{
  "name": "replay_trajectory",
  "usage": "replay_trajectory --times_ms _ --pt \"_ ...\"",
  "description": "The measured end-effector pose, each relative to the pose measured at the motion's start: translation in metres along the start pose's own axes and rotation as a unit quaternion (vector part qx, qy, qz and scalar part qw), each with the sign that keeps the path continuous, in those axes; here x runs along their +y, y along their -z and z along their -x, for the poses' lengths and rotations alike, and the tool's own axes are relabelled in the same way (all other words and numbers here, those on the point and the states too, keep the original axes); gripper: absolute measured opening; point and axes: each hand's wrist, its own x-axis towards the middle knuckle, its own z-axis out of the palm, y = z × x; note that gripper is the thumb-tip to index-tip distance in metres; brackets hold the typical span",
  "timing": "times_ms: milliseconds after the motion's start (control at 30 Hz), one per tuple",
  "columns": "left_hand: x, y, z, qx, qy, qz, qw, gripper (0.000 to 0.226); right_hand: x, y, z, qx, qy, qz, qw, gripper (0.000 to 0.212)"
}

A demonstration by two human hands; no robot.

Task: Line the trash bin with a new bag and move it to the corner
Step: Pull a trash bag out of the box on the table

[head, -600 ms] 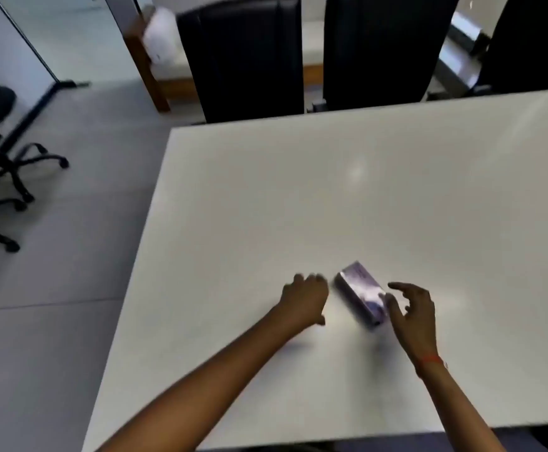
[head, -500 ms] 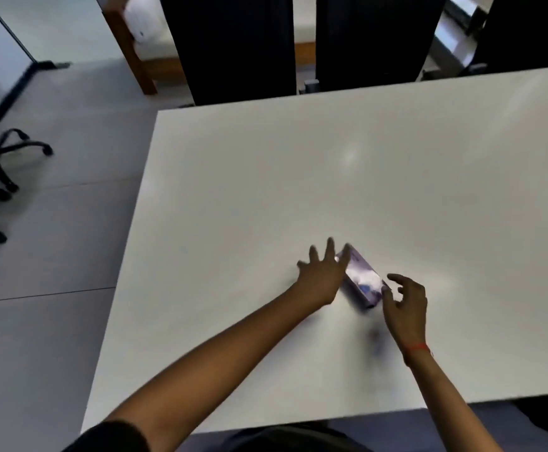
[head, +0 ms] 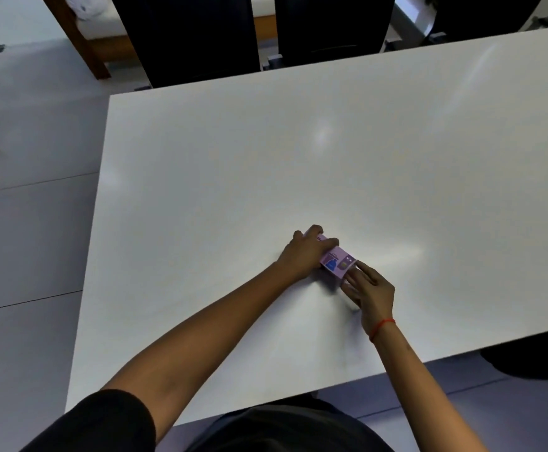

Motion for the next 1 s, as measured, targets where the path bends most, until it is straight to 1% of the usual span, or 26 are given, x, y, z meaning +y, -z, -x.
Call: replay_trajectory --times_ms 33,133,200,267,300,333,367,433,467,500,533,567,600,667,700,733,767,833,867,900,933,1000 --pt "-0.002 0.002 0.002 0.005 0.001 0.012 1.0 0.046 -0.004 -0.001 0.001 -0.006 0.0 0.009 1.0 0.03" --pt "-0.016 0.012 0.01 0.01 0.001 0.078 0.997 0.053 -0.018 0.0 0.0 -0.012 0.007 0.036 0.999 0.014" --pt "-0.026 0.022 0.018 -0.005 -0.006 0.163 0.987 0.057 -0.03 0.004 -0.004 -0.01 0.0 0.026 1.0 0.013" --pt "-0.03 0.026 0.027 0.0 -0.009 0.246 0.969 0.056 -0.037 0.008 -0.007 -0.021 -0.004 0.015 1.0 0.016" --pt "-0.028 0.027 0.031 -0.004 -0.005 0.274 0.962 0.057 -0.038 0.007 -0.008 -0.019 0.033 0.05 0.998 0.02" --pt "-0.026 0.026 0.034 -0.007 0.0 0.295 0.955 0.057 -0.038 0.005 -0.007 -0.013 0.1 0.118 0.988 0.024" --pt "-0.024 0.025 0.036 -0.008 0.002 0.306 0.952 0.057 -0.037 0.002 -0.005 -0.009 0.177 0.195 0.965 0.026" --pt "-0.021 0.025 0.038 -0.005 -0.004 0.324 0.946 0.055 -0.036 -0.005 0.001 -0.005 0.303 0.318 0.898 0.021" --pt "-0.019 0.026 0.039 -0.002 -0.009 0.331 0.944 0.052 -0.036 -0.008 0.003 -0.006 0.339 0.365 0.867 0.014" --pt "-0.018 0.026 0.039 0.004 -0.014 0.323 0.946 0.05 -0.036 -0.009 0.002 0.0 0.366 0.411 0.835 0.013" --pt "-0.018 0.026 0.039 0.009 -0.023 0.306 0.952 0.048 -0.036 -0.009 0.0 0.007 0.383 0.459 0.801 0.016" --pt "-0.019 0.026 0.039 0.009 -0.029 0.282 0.959 0.046 -0.036 -0.009 -0.002 0.007 0.388 0.498 0.775 0.02" --pt "-0.02 0.025 0.038 0.008 -0.034 0.266 0.963 0.046 -0.037 -0.01 -0.004 -0.004 0.381 0.526 0.761 0.022" --pt "-0.021 0.02 0.035 -0.004 -0.031 0.233 0.972 0.045 -0.038 -0.011 -0.007 -0.043 0.365 0.556 0.746 0.023" --pt "-0.022 0.016 0.031 0.002 -0.022 0.209 0.978 0.046 -0.04 -0.011 -0.008 -0.056 0.357 0.556 0.748 0.022" --pt "-0.023 0.013 0.026 0.017 -0.005 0.186 0.982 0.047 -0.044 -0.008 -0.009 -0.054 0.348 0.543 0.763 0.021" --pt "-0.023 0.012 0.021 0.031 0.027 0.169 0.985 0.049 -0.05 -0.005 -0.007 -0.028 0.343 0.511 0.788 0.018" --pt "-0.02 0.009 0.014 0.061 0.093 0.139 0.984 0.049 -0.067 0.003 -0.001 0.05 0.319 0.4 0.858 0.014" --pt "-0.02 0.006 0.01 0.071 0.11 0.115 0.985 0.047 -0.076 0.004 0.003 0.08 0.3 0.337 0.889 0.014" --pt "-0.017 0.004 0.008 0.071 0.117 0.082 0.987 0.045 -0.082 0.004 0.006 0.102 0.278 0.292 0.909 0.014" --pt "-0.015 0.0 0.005 0.065 0.117 0.05 0.99 0.046 -0.086 0.001 0.007 0.114 0.262 0.261 0.922 0.012" --pt "-0.008 -0.004 0.001 0.027 0.117 0.005 0.993 0.056 -0.091 -0.004 0.009 0.123 0.24 0.2 0.942 0.008"
